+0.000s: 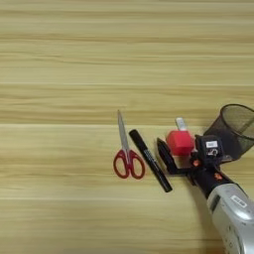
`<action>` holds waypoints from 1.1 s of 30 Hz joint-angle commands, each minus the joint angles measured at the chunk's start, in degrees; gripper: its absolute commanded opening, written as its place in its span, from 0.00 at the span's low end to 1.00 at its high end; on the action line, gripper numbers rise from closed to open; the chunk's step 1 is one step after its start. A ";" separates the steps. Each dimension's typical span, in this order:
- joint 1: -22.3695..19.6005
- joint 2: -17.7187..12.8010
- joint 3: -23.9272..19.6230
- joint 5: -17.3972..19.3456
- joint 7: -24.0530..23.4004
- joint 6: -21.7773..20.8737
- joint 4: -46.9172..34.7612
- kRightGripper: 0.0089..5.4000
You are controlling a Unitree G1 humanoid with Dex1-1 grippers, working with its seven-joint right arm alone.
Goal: Move the objects on the table
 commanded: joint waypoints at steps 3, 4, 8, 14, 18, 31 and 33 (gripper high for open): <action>-2.18 -1.37 -1.02 -0.07 -0.55 -1.11 -1.48 0.95; -2.18 -1.37 -1.02 -0.04 -0.52 -1.09 -1.47 0.93; -2.19 -1.38 -1.02 0.01 -0.44 -1.08 -1.34 0.85; -2.21 -1.38 -1.05 0.06 -0.38 -1.10 -1.21 0.73; -2.20 -1.37 -1.04 0.08 -0.36 -1.14 -1.18 0.66; -2.21 -1.33 -1.15 0.16 -0.24 -1.19 -1.27 0.42; -2.23 -1.30 -1.20 0.17 -0.28 -1.21 -1.30 0.42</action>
